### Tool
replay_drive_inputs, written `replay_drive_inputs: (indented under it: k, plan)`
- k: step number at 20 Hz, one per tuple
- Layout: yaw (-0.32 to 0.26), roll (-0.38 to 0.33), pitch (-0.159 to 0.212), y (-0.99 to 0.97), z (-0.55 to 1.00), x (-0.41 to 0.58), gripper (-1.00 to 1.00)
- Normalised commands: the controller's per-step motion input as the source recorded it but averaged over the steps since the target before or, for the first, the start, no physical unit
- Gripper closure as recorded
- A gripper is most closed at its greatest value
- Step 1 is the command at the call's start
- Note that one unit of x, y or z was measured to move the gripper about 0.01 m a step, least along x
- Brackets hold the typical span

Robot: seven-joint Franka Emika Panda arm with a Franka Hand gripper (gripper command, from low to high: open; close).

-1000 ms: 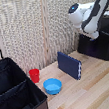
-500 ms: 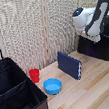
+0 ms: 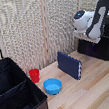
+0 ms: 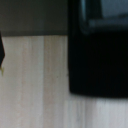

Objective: Gently grip the air fryer handle with your gripper and kindly pull it open by sliding your gripper away from the base. Gradually bring your gripper in line with the blue bowl and gently capture it, without tightening your grip too much. Securely place the blue bowl inside the opened air fryer with a steady position. Liberate your robot's gripper, and withdraw your gripper from the proximity of the air fryer.

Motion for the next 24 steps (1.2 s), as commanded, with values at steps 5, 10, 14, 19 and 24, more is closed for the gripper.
replay_drive_inputs:
  k: [5, 10, 14, 19, 24]
  plan:
    - [-0.005, -0.003, 0.03, 0.0, 0.0, 0.046, 1.0]
    - [-0.126, 0.041, 0.006, 0.0, 0.03, -0.01, 1.0]
    - [-0.161, 0.092, 0.0, 0.0, 0.14, -0.206, 1.0]
    - [-0.044, 0.074, 0.0, 0.0, 0.13, -0.391, 1.0]
    - [-0.033, 0.111, 0.021, 0.03, 0.14, -0.363, 1.0]
